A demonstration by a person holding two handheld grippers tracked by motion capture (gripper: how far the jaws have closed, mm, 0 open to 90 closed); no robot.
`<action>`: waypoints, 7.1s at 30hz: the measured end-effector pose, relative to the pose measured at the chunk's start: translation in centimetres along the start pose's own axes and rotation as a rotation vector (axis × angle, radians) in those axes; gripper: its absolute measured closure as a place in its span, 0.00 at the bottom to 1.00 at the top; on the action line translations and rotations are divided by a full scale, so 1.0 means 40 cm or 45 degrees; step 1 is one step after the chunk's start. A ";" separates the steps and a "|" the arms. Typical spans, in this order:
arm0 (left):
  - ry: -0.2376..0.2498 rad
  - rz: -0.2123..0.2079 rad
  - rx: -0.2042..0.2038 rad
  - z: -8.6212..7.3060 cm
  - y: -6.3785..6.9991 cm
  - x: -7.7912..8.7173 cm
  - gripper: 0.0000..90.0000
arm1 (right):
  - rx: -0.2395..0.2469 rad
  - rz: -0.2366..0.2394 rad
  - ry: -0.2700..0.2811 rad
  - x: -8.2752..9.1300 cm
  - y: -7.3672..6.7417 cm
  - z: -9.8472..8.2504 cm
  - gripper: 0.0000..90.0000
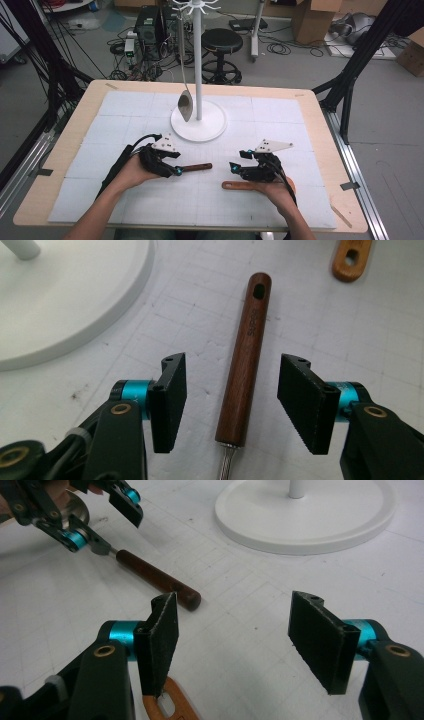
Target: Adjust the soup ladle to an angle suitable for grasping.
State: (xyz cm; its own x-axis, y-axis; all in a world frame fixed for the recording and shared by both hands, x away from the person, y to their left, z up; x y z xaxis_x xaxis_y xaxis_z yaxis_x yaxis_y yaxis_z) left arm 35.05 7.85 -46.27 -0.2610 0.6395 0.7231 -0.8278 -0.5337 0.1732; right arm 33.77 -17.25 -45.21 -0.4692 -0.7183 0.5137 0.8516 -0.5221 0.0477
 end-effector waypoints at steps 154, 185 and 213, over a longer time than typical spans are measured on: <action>0.358 -0.327 0.009 0.096 0.079 0.147 0.78 | 0.088 0.430 0.400 -0.022 -0.124 0.412 0.81; 0.467 -0.289 0.058 0.130 0.110 0.138 0.94 | 0.221 0.218 0.400 -0.047 -0.164 0.408 0.72; 0.466 -0.357 0.020 0.126 0.131 0.143 0.93 | 0.233 0.388 0.488 -0.011 -0.168 0.430 0.80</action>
State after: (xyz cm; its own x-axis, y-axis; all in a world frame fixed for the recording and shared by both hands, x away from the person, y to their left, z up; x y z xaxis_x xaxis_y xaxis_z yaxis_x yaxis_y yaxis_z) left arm 31.73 5.93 -37.83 -0.1887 0.9120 0.3642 -0.8846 -0.3189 0.3402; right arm 32.28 -5.55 -31.02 -0.2166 -0.9597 0.1790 0.9736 -0.1990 0.1117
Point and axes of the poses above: each handheld gripper's, and its own axes: x roughly backward along the jaws, z roughly out of its top, y roughly to its right, the point moved 7 cm from there along -x, roughly forward along the jaws, and after that the axes turned 15 degrees about x, right-handed, at the moved point
